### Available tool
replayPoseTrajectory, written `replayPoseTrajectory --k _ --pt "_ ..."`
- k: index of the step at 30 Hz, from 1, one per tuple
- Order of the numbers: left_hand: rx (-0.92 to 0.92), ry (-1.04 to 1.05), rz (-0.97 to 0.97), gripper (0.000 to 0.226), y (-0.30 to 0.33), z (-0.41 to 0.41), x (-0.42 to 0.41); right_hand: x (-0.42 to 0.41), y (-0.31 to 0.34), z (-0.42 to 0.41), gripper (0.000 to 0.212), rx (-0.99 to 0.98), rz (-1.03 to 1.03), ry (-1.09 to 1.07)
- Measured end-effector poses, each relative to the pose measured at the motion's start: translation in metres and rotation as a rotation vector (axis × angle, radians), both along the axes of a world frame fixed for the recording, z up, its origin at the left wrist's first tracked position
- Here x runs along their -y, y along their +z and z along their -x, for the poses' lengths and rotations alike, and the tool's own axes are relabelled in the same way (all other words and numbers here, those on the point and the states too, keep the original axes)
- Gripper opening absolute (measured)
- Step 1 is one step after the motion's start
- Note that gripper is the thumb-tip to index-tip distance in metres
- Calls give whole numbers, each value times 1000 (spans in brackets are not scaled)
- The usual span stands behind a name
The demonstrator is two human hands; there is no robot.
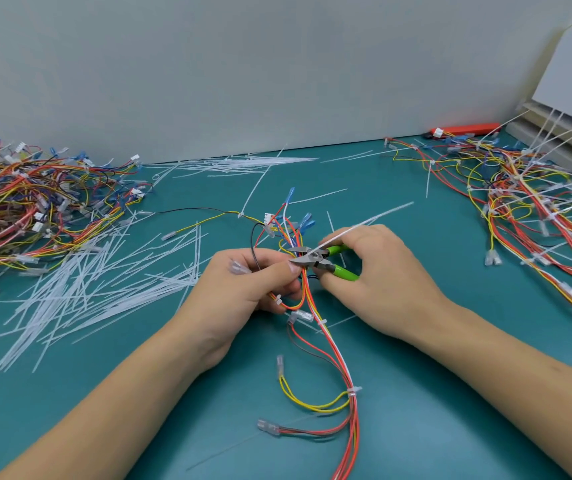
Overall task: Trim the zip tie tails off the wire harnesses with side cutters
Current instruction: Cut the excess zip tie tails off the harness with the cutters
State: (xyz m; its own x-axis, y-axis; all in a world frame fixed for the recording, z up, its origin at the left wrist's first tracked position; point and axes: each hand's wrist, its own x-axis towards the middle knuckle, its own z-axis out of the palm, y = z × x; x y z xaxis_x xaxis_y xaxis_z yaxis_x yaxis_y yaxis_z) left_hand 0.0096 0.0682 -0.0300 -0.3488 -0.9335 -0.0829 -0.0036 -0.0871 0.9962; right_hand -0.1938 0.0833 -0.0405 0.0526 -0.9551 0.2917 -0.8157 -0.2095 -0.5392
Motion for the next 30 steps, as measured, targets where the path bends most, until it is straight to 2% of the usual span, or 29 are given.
replayPoseTrajectory --k 5,8,12,15,16,18,20,24,30 --pt "0 -19 14 8 -1 -1 1 1 -1 2 8 -3 8 -3" --pt "-13 -16 6 8 -1 -1 1 1 -1 2 27 20 1 -52" --pt "-14 -17 3 8 0 -1 0 -2 -4 0 30 -5 13 -71" --pt "-14 -7 -6 6 1 -1 -1 -2 -4 0 11 38 31 -29" --pt "-11 2 -5 8 1 -1 -1 -1 -2 -1 11 33 26 -14" --pt "-5 18 -6 13 1 0 0 -2 1 -1 34 37 1 -12" --pt "-6 22 -10 13 1 0 0 -2 3 -1 43 37 -1 -12" --pt "0 8 -2 13 0 -1 0 -1 0 1 30 30 18 14" --pt "1 -10 7 7 -1 0 1 1 -3 1 22 29 31 13"
